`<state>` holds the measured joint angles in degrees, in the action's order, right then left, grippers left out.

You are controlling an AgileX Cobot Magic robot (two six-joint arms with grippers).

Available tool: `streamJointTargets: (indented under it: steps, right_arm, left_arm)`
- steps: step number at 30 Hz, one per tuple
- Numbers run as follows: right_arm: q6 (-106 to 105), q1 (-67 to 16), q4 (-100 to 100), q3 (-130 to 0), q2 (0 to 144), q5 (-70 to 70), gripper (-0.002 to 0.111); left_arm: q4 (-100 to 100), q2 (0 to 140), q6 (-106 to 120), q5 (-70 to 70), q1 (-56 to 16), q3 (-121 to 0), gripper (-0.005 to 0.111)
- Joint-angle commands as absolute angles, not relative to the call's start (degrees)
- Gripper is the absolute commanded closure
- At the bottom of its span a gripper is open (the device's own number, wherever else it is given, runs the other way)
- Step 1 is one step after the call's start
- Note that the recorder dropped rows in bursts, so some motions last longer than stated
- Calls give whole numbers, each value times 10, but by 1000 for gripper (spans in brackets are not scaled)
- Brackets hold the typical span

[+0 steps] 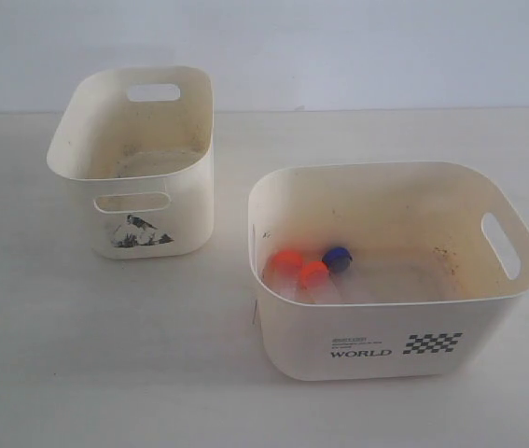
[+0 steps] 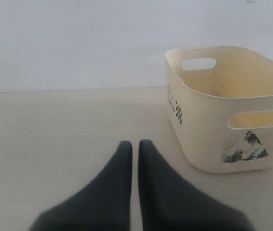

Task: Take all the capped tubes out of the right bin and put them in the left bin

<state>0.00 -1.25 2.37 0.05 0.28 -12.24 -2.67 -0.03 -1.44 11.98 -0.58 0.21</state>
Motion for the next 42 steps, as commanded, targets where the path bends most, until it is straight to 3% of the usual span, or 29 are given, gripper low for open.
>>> streamJointTargets:
  steps: [1, 5, 8, 21, 42]
  right_arm:
    - [-6, -11, 23, 0, 0, -264, 109]
    - [-8, -11, 22, 0, 0, -370, 109]
    - [-24, -11, 18, -32, 0, -352, 109]
    - [-51, -11, 17, -173, 72, 55, 109]
    - [-49, -11, 26, -173, 82, 50, 109]
  left_arm:
    - [-28, 0, -20, 120, -6, 0, 102]
    - [-28, 0, -20, 120, -6, 0, 102]
    - [-28, 0, -20, 120, -6, 0, 102]
    - [-28, 0, -20, 120, -6, 0, 102]
    - [-28, 0, -20, 120, -6, 0, 102]
